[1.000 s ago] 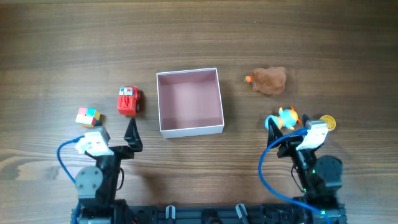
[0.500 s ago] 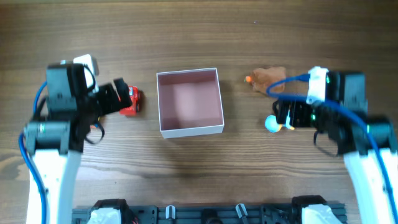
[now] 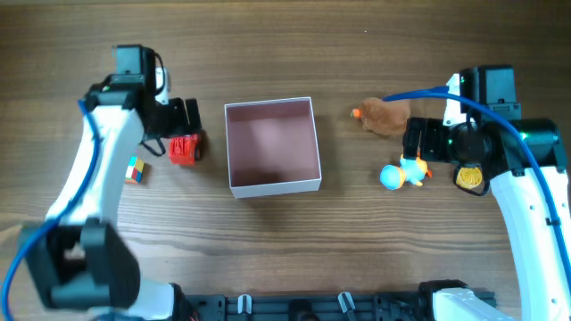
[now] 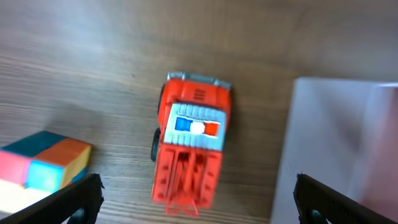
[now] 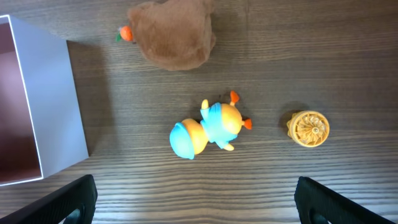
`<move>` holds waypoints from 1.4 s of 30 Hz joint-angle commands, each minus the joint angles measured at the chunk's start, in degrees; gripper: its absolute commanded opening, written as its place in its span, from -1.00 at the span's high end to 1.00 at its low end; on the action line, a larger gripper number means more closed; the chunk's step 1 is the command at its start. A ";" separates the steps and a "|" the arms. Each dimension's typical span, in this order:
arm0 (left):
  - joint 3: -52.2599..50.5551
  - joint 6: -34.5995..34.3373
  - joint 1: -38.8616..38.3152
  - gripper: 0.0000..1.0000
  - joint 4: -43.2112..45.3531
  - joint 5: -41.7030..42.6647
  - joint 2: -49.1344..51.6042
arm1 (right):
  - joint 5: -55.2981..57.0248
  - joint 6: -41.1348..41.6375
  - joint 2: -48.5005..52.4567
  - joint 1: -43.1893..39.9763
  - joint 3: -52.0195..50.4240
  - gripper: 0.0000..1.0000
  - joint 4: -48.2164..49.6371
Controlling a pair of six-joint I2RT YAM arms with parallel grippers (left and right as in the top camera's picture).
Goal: Pack container
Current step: 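Move the left gripper to the red toy truck and grasp it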
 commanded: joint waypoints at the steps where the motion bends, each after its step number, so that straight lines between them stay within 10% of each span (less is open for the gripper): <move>1: 0.48 2.36 0.35 -1.00 0.70 -0.57 5.79 | 1.29 1.07 0.28 0.09 1.64 -0.99 0.15; 20: -0.17 9.86 0.35 -0.57 3.08 -0.79 11.37 | 1.29 1.07 0.28 0.09 1.64 -1.00 0.00; 35: -1.36 10.27 0.35 -0.68 3.54 -1.40 14.27 | 1.31 1.03 0.28 0.09 1.64 -0.99 -0.37; 42: -1.36 10.25 0.35 -0.25 4.00 -1.38 14.25 | 1.31 1.03 0.28 0.09 1.64 -1.00 -0.31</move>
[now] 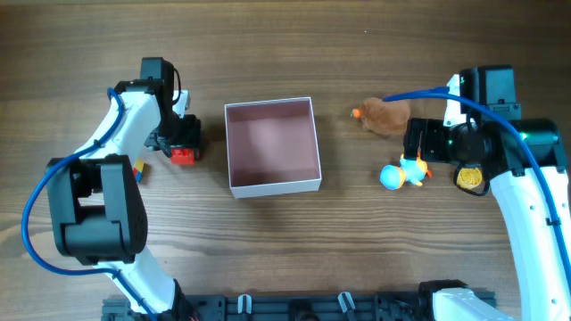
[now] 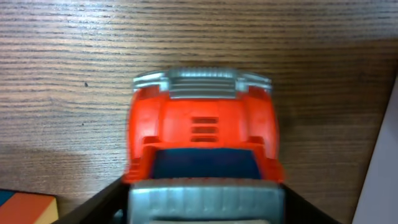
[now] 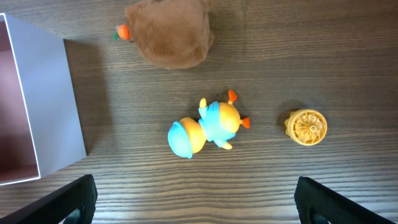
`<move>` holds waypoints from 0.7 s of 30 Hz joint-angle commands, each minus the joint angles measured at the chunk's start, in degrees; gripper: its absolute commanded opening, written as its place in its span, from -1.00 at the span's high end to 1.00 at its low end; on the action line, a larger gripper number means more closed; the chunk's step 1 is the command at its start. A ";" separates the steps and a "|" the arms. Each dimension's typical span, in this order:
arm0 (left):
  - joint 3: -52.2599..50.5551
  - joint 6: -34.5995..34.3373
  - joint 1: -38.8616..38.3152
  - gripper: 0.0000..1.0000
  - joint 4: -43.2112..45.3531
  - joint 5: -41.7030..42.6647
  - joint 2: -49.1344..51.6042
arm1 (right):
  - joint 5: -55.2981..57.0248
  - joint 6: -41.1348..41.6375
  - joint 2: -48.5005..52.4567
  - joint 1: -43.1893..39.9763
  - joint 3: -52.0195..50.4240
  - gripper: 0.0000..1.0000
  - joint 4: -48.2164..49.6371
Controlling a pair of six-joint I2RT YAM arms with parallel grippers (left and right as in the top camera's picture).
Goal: Pack container
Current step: 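Move the left gripper to the red toy truck and grasp it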
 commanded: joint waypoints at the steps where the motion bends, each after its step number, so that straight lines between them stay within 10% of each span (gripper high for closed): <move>1: -0.59 0.57 0.37 -0.23 0.28 -0.35 0.79 | 1.07 1.03 0.28 0.09 1.64 -0.99 0.02; 15: -0.57 -0.13 0.37 0.92 -0.07 -0.35 0.63 | 1.09 1.03 0.66 0.09 1.60 -0.99 0.04; 21: 1.57 -2.14 -1.33 0.92 -2.49 -0.33 -3.96 | 1.66 1.05 0.66 0.09 1.60 -1.00 -0.09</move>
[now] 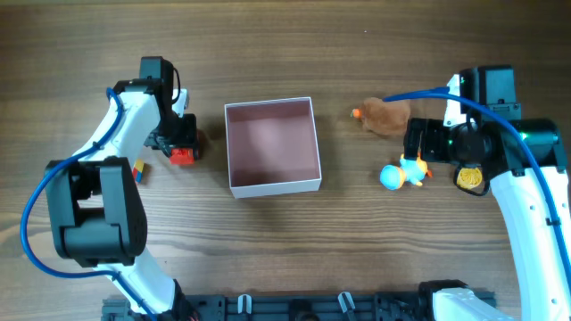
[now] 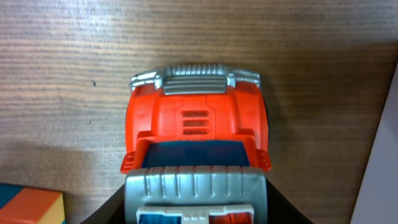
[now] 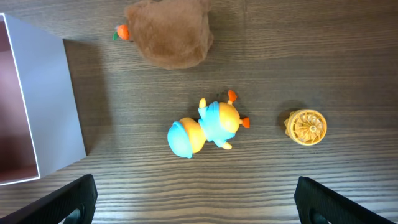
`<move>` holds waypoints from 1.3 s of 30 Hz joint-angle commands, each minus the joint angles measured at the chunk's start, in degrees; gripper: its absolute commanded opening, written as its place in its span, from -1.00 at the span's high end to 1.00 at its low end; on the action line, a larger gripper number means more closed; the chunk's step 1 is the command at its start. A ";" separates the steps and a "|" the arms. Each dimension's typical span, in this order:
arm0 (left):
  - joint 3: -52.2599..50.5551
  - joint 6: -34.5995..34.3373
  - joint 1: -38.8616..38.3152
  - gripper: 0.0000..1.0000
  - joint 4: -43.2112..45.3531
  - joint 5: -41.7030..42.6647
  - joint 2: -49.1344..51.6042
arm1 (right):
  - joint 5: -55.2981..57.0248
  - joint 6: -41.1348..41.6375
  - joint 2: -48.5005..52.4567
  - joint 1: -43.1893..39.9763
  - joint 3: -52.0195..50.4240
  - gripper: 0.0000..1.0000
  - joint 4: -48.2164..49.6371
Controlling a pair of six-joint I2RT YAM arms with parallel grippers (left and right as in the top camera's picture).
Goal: Pack container
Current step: 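Move the left gripper to the red toy truck and grasp it, then carry the red truck with the left gripper into the box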
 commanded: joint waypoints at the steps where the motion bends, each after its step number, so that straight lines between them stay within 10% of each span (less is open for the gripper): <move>1: 2.99 -3.61 -2.62 0.92 -4.24 0.11 -5.77 | 1.49 1.03 0.66 0.09 1.60 -1.00 -0.04; 16: 6.23 -26.64 -27.34 0.92 -2.03 -4.04 -19.02 | 1.46 1.05 0.66 0.09 1.60 -1.00 -0.07; 32: 6.23 -26.49 -19.82 0.91 2.58 -4.04 -0.28 | 1.46 1.05 0.66 0.09 1.60 -1.00 -0.50; 39: 6.23 -26.49 -19.47 0.21 2.82 -4.04 -0.28 | 1.46 1.05 0.66 0.09 1.60 -0.99 -0.55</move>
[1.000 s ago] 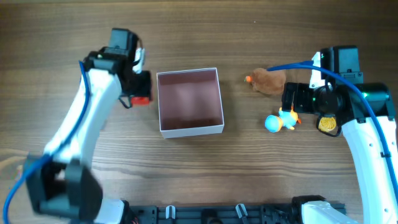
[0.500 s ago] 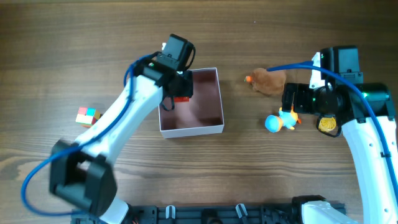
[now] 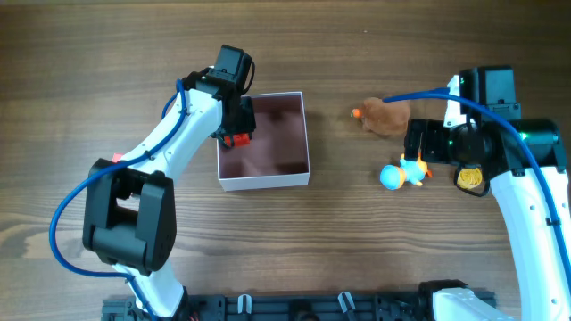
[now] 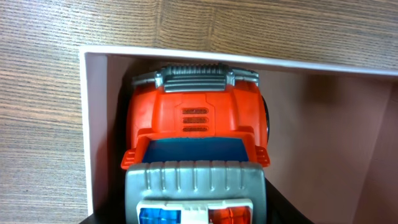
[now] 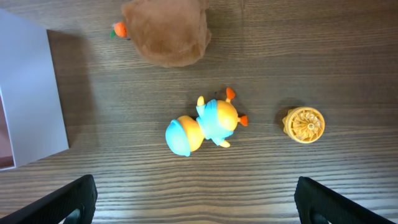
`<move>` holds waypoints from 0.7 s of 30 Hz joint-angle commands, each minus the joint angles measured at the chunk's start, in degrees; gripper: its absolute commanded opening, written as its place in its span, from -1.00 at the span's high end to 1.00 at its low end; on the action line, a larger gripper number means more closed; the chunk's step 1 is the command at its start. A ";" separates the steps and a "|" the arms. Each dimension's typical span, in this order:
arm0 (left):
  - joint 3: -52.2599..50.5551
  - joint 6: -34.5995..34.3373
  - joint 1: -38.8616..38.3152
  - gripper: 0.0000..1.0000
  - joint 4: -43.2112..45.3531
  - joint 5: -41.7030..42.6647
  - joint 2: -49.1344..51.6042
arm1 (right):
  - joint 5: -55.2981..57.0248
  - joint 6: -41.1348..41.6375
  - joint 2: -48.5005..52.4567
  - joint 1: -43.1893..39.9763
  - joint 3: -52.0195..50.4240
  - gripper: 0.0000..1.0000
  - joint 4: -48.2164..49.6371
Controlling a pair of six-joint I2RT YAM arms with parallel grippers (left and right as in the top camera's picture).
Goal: Pack container
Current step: 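Carry the red truck with the left gripper into the box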
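Observation:
The white box [image 3: 265,184] with a pink inside stands mid-table. My left gripper [image 3: 237,130] is shut on the red toy truck [image 4: 196,121] and holds it just inside the box's left wall [image 4: 94,137], nose toward the far wall. My right gripper [image 3: 416,143] hangs open above the blue and orange duck toy [image 5: 202,127]; its fingertips [image 5: 79,198] show at the lower corners of the right wrist view, with nothing between them. A brown plush [image 5: 166,30] lies beyond the duck. A yellow round toy [image 5: 304,124] lies to the duck's right.
The box's right wall [image 5: 28,93] shows at the left of the right wrist view. The left arm [image 3: 169,147] stretches across the table's left side and covers the spot to the left of the box. Bare wood surrounds the toys.
My left gripper, still shut on the red truck, was on the table left of the box and is now over the box's left inside. The box sits slightly further left and back. The right arm is unchanged.
My left gripper was open above the red truck beside a coloured cube. Then it was down around the truck, then shut on it on the table. Now the truck is held inside the box. My right gripper stayed open over the duck throughout.

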 commanded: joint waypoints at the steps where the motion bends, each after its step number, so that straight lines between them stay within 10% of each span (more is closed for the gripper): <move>1: 0.35 -0.09 -0.04 0.17 0.20 -0.57 0.24 | 1.22 1.05 0.66 0.09 1.60 -1.00 -0.17; 8: 0.35 -0.09 -0.04 -0.30 0.20 -0.57 0.24 | 1.22 1.03 0.66 0.09 1.60 -1.00 -0.13; 21: 0.35 -0.09 -2.05 -0.22 -3.37 -0.61 -0.81 | 1.22 0.83 0.66 0.09 1.60 -0.99 -0.11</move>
